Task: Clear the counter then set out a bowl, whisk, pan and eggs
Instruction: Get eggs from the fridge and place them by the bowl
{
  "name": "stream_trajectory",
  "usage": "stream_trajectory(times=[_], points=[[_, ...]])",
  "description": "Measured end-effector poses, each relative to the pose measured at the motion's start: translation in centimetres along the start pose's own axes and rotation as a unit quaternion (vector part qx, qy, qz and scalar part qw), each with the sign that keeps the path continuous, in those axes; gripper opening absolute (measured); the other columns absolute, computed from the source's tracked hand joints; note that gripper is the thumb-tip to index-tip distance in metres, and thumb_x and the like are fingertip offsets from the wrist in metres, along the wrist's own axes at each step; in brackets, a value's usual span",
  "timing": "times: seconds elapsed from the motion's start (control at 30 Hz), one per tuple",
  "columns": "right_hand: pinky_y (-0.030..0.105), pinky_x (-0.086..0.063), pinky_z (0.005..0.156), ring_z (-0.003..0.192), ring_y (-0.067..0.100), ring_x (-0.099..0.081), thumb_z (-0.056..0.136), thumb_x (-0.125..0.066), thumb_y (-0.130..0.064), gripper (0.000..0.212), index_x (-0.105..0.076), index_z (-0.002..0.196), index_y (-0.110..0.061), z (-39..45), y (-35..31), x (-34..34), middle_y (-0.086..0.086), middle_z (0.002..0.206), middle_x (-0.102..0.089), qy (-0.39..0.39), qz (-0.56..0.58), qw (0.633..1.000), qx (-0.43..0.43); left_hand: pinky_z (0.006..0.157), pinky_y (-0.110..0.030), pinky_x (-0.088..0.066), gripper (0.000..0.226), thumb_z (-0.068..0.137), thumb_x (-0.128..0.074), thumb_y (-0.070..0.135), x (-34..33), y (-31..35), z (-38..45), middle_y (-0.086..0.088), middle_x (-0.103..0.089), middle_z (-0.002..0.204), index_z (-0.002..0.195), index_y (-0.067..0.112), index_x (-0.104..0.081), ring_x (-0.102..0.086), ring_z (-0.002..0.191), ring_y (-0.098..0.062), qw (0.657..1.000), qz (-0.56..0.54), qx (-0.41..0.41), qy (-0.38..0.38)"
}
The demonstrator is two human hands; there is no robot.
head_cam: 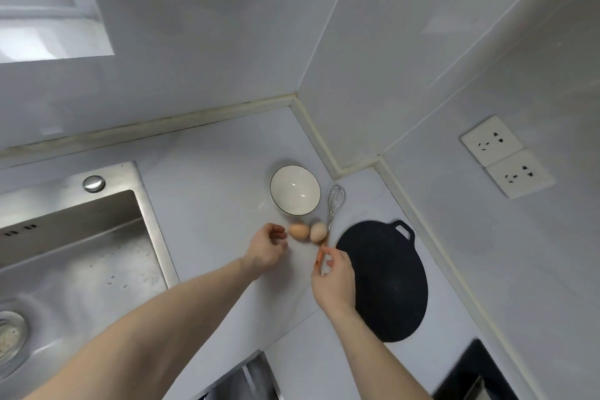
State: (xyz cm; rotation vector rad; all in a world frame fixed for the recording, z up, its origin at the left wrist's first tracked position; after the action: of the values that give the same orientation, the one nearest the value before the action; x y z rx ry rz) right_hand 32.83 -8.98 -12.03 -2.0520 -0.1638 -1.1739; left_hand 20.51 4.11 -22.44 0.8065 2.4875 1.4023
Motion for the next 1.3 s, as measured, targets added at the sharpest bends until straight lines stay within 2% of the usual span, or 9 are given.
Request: stream_trajectory(times=[0.13, 0.27, 0.4, 0.57, 0.7, 0.9, 1.1, 1.3], points=[[0.035, -0.055, 0.096, 0.105, 0.004, -0.054, 0.092, -0.065, -0.007, 0.039, -0.062, 0.127, -0.025, -1.7, 0.6, 0.0, -0.014, 0.121, -0.05, -0.011, 0.004, 1.0, -0.001, 0.084, -0.031, -0.054, 0.019, 0.086, -0.072, 0.017, -0.7, 0.3, -0.3, 0.001, -0.065, 0.091, 0.102, 0.013, -0.062, -0.065, 0.091, -0.022, 0.998, 0.04, 0.024, 0.047], [0.033, -0.057, 0.091, 0.114, 0.006, -0.056, 0.093, -0.066, -0.009, 0.034, -0.06, 0.116, -0.033, -2.6, 1.1, 0.4, -0.016, 0.122, -0.052, -0.01, 0.022, 1.0, -0.012, 0.078, -0.028, -0.054, 0.015, 0.084, -0.076, 0.03, -1.6, 0.8, 0.0, 0.001, -0.07, 0.085, 0.087, 0.017, -0.068, -0.07, 0.09, -0.023, 0.995, 0.077, 0.056, 0.043], [0.028, -0.056, 0.087, 0.113, 0.006, -0.056, 0.093, -0.066, -0.009, 0.033, -0.059, 0.108, -0.038, -3.0, 1.0, 1.1, -0.015, 0.122, -0.054, -0.001, 0.047, 0.999, -0.011, 0.079, -0.025, -0.048, 0.024, 0.089, -0.071, 0.04, -2.7, 1.4, 0.1, 0.001, -0.074, 0.093, 0.098, 0.018, -0.075, -0.07, 0.097, -0.023, 0.995, 0.086, 0.046, 0.037], [0.031, -0.056, 0.089, 0.111, 0.005, -0.055, 0.091, -0.066, -0.008, 0.044, -0.052, 0.096, -0.05, -3.7, 1.3, 2.0, -0.015, 0.12, -0.054, 0.012, 0.058, 0.998, -0.013, 0.098, -0.029, -0.051, 0.023, 0.092, -0.065, 0.032, -3.1, 1.1, 0.1, 0.001, -0.075, 0.11, 0.112, 0.025, -0.073, -0.068, 0.109, -0.023, 0.993, 0.103, 0.037, 0.031], [0.033, -0.057, 0.094, 0.115, 0.005, -0.055, 0.092, -0.066, -0.009, 0.034, -0.063, 0.117, -0.033, -4.0, 2.4, 2.4, -0.015, 0.123, -0.054, 0.018, 0.061, 0.998, -0.031, 0.103, -0.029, -0.049, 0.029, 0.095, -0.06, 0.025, -3.3, 1.2, -0.1, 0.003, -0.072, 0.109, 0.123, 0.028, -0.068, -0.066, 0.113, -0.023, 0.993, 0.111, 0.03, 0.02], [0.03, -0.056, 0.095, 0.116, 0.006, -0.056, 0.094, -0.065, -0.01, 0.034, -0.063, 0.123, -0.028, -4.2, 2.7, 2.3, -0.017, 0.122, -0.051, 0.011, 0.052, 0.998, -0.04, 0.1, -0.031, -0.052, 0.032, 0.094, -0.056, 0.024, -3.3, 0.8, 0.0, 0.007, -0.067, 0.104, 0.123, 0.033, -0.067, -0.068, 0.108, -0.024, 0.994, 0.101, 0.041, -0.003], [0.03, -0.057, 0.097, 0.121, 0.007, -0.056, 0.094, -0.066, -0.009, 0.036, -0.062, 0.124, -0.028, -4.6, 2.6, 2.3, -0.017, 0.123, -0.051, 0.008, 0.048, 0.998, -0.044, 0.097, -0.036, -0.055, 0.027, 0.094, -0.054, 0.026, -3.1, 0.7, 0.1, -0.003, -0.072, 0.112, 0.117, 0.029, -0.069, -0.069, 0.105, -0.028, 0.993, 0.1, 0.058, 0.008], [0.029, -0.056, 0.094, 0.125, 0.01, -0.056, 0.093, -0.068, -0.009, 0.038, -0.062, 0.125, -0.029, -5.1, 2.9, 3.3, -0.011, 0.132, -0.054, 0.014, 0.052, 0.997, -0.055, 0.099, -0.035, -0.054, 0.035, 0.091, -0.049, 0.013, -2.8, 1.5, -1.0, -0.002, -0.068, 0.116, 0.119, 0.023, -0.067, -0.066, 0.11, -0.027, 0.989, 0.14, 0.046, -0.028]])
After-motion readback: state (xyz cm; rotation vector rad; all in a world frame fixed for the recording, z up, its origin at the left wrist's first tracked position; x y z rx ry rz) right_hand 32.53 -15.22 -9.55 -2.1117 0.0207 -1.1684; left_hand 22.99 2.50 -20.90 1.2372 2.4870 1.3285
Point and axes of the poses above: each hand's wrist, its own z-axis towards the middle knuckle, its own x-axis out of the back of the hand, y = z × x, the point moved 6 cm from there along z, towards the middle knuckle
